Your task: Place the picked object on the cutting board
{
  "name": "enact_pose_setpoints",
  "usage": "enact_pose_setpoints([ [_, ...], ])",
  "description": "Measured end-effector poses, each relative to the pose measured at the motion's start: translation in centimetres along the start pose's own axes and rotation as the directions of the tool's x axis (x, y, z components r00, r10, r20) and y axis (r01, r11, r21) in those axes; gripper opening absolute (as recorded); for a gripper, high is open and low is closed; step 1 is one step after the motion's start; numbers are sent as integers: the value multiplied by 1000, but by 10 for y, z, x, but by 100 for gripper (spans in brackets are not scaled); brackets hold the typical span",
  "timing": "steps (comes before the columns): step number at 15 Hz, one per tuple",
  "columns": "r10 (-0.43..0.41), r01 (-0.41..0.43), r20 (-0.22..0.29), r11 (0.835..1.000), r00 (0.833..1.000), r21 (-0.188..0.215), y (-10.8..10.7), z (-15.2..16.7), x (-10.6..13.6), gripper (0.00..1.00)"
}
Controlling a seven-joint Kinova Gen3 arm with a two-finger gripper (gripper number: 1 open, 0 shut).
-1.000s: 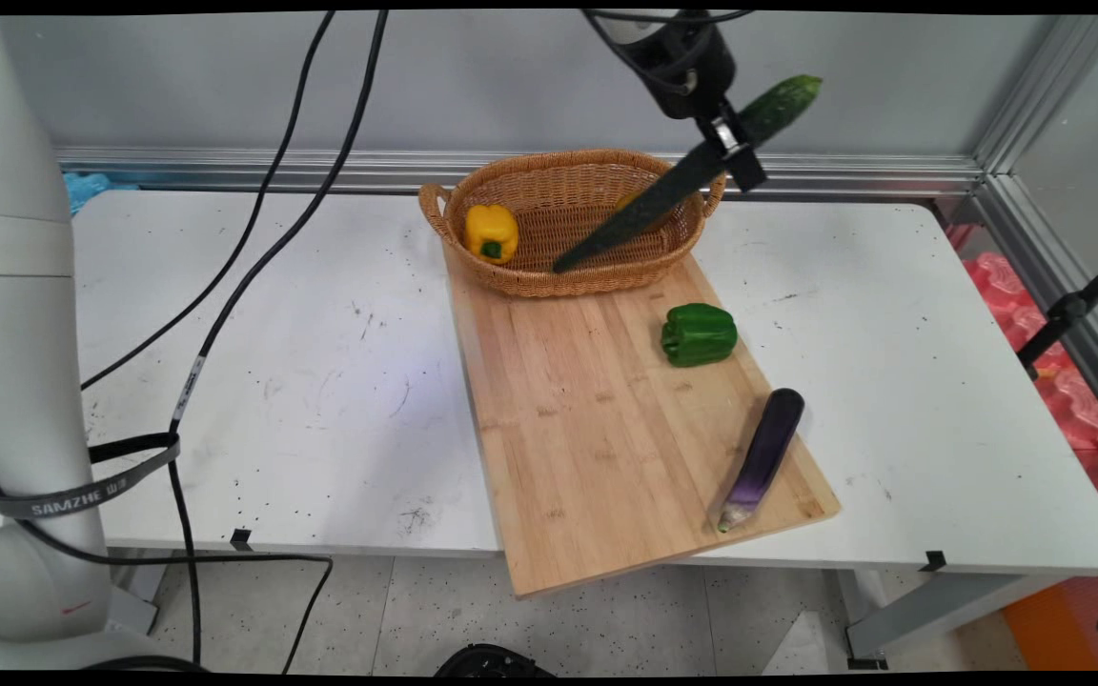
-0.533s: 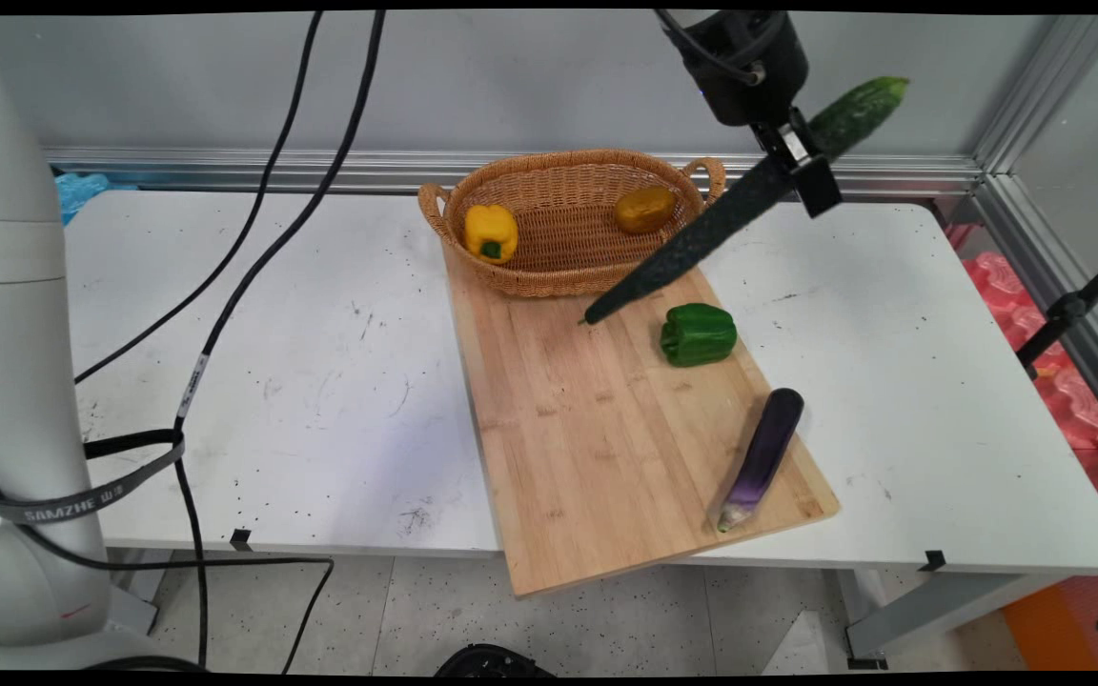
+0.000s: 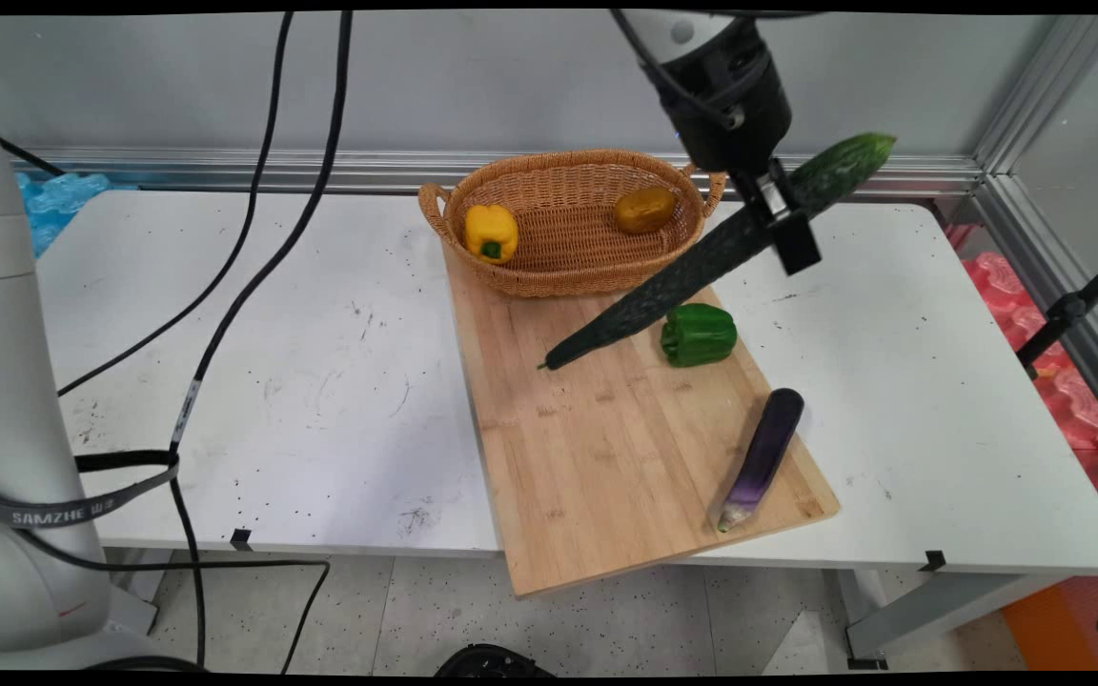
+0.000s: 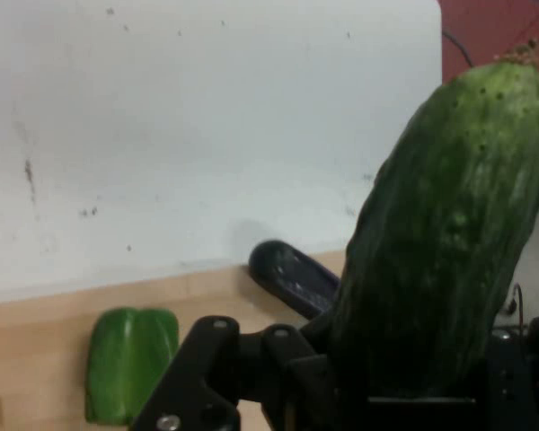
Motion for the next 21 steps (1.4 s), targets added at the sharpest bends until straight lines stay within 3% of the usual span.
enact_pose_setpoints([
  [7,-4,3,27,1000,1000,25,0,26,-28,0],
  [21,-3,-3,70,997,998,81,-15,108,-72,0],
])
